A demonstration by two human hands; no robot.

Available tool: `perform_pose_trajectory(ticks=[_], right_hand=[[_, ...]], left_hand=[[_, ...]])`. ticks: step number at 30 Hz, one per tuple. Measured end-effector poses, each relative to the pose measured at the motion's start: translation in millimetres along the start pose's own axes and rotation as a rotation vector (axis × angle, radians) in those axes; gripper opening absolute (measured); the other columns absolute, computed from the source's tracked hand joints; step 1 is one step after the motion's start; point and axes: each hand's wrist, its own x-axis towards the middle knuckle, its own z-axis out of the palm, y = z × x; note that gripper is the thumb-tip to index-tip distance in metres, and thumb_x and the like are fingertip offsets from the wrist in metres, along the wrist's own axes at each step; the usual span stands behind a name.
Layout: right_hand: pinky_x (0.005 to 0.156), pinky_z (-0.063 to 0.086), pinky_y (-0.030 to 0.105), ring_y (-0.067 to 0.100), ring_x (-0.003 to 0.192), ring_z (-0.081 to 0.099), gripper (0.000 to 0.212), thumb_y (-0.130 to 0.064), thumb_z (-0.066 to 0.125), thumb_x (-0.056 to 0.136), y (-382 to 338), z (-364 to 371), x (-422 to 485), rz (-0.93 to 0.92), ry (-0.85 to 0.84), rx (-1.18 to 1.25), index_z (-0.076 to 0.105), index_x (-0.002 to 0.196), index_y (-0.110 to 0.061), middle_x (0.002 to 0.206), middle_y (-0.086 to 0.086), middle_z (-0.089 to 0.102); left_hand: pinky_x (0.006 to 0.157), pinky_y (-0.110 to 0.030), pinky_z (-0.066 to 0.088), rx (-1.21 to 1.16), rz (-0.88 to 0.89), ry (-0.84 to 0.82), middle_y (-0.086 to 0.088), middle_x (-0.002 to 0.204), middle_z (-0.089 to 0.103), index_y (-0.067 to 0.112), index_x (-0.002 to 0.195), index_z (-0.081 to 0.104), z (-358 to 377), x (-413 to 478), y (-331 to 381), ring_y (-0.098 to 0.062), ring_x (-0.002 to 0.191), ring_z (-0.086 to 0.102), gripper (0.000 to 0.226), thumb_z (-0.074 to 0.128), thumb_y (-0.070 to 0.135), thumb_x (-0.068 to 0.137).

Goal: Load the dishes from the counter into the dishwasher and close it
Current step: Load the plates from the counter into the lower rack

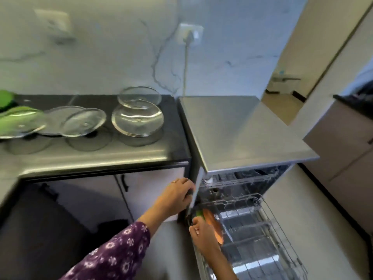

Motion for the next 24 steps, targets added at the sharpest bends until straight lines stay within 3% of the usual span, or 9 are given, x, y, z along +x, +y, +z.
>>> perform_pose_trajectory(ticks=[2, 6, 9, 15, 18, 24], right_hand=[[0.066, 0.037, 0.02, 0.011, 0.07, 0.055, 0.015, -0.015, 0.055, 0.086, -34.3, 6.4, -9.2, -0.073, -0.018, -0.002, 0.057, 0.1, -0.018, 0.065, -0.012, 0.054], [0.068, 0.046, 0.031, 0.023, 0.074, 0.063, 0.017, -0.017, 0.058, 0.084, -95.0, 37.6, -16.0, -0.183, -0.081, 0.016, 0.058, 0.102, -0.017, 0.07, 0.0, 0.063], [0.069, 0.043, 0.029, 0.023, 0.077, 0.062, 0.021, -0.024, 0.058, 0.087, -145.2, 66.8, -18.7, -0.293, -0.216, -0.028, 0.055, 0.107, -0.019, 0.066, -0.009, 0.057], [0.069, 0.045, 0.022, 0.016, 0.076, 0.062, 0.023, -0.028, 0.058, 0.088, -246.1, 113.6, 13.9, -0.49, -0.299, -0.086, 0.056, 0.108, -0.016, 0.078, -0.004, 0.061], [0.07, 0.05, 0.026, 0.012, 0.075, 0.061, 0.023, -0.034, 0.057, 0.088, -297.9, 139.4, 41.1, -0.526, -0.318, -0.102, 0.056, 0.106, -0.022, 0.079, -0.007, 0.062], [0.067, 0.045, 0.016, 0.005, 0.069, 0.058, 0.019, -0.03, 0.058, 0.089, -411.5, 208.6, 85.6, -0.577, -0.398, -0.056, 0.058, 0.104, -0.018, 0.076, -0.008, 0.06]], left_hand=[[0.093, -0.033, 0.042, 0.018, -0.084, 0.066, -0.002, 0.114, 0.059, 0.016, 0.108, 0.06, -37.7, -28.0, -13.7, -0.022, 0.105, 0.054, 0.024, 0.056, 0.018, 0.084], [0.096, -0.03, 0.04, -0.017, -0.313, 0.173, -0.001, 0.109, 0.059, 0.017, 0.104, 0.063, -101.2, -89.7, -55.0, -0.02, 0.106, 0.054, 0.023, 0.058, 0.016, 0.082], [0.091, -0.035, 0.045, 0.015, -0.451, 0.168, -0.003, 0.101, 0.061, 0.018, 0.098, 0.065, -141.5, -135.9, -89.9, -0.023, 0.098, 0.058, 0.026, 0.053, 0.019, 0.076], [0.096, -0.034, 0.04, 0.058, -0.616, 0.293, -0.001, 0.107, 0.06, 0.018, 0.1, 0.063, -215.6, -210.9, -170.9, -0.019, 0.104, 0.054, 0.026, 0.055, 0.025, 0.077], [0.094, -0.033, 0.042, 0.068, -0.696, 0.373, 0.001, 0.103, 0.06, 0.018, 0.099, 0.064, -248.6, -238.9, -217.6, -0.018, 0.098, 0.055, 0.02, 0.061, 0.019, 0.079], [0.094, -0.035, 0.043, 0.062, -0.854, 0.482, 0.002, 0.105, 0.061, 0.021, 0.099, 0.064, -290.4, -287.4, -309.8, -0.02, 0.101, 0.056, 0.02, 0.065, 0.018, 0.08]])
